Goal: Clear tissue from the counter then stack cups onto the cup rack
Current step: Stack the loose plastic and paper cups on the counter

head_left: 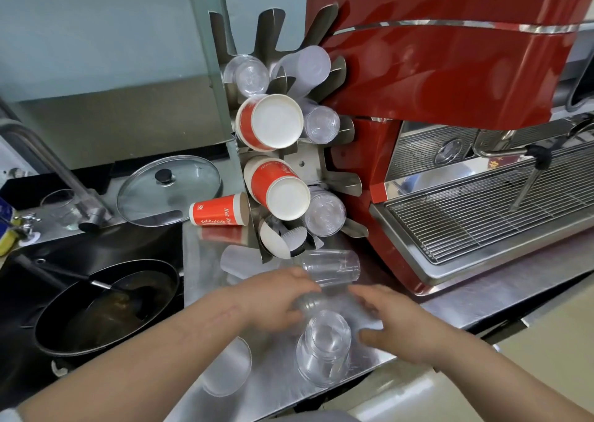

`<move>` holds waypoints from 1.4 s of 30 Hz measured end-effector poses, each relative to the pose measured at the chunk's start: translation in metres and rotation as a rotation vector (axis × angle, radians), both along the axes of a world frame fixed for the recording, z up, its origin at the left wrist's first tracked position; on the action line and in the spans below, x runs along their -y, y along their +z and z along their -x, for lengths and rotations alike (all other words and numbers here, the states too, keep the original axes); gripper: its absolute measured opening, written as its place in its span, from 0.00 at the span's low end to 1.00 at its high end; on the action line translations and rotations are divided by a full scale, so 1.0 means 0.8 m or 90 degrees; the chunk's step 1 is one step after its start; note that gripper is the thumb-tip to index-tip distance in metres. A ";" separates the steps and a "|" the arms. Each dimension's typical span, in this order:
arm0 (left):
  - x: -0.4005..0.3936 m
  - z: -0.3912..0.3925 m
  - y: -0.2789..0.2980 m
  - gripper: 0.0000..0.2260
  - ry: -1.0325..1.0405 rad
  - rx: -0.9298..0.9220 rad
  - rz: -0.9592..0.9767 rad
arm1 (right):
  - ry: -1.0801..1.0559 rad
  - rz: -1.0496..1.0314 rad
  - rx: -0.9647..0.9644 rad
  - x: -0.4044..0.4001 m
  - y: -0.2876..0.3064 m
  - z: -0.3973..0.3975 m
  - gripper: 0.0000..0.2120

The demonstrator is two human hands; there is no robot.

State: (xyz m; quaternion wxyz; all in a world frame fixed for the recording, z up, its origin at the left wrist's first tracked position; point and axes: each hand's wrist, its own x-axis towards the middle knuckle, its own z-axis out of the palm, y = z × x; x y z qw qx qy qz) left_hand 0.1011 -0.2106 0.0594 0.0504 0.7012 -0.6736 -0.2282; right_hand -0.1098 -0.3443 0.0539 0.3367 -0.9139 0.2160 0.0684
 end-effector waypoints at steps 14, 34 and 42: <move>0.050 0.021 -0.024 0.28 0.019 0.243 -0.017 | -0.048 0.142 -0.031 0.049 -0.056 -0.063 0.39; 0.042 0.013 -0.071 0.31 -0.022 0.148 0.207 | -0.172 -0.034 0.130 0.022 -0.069 0.000 0.33; 0.038 0.015 -0.064 0.32 0.120 -0.008 0.212 | -0.210 -0.052 0.246 0.024 -0.021 -0.009 0.31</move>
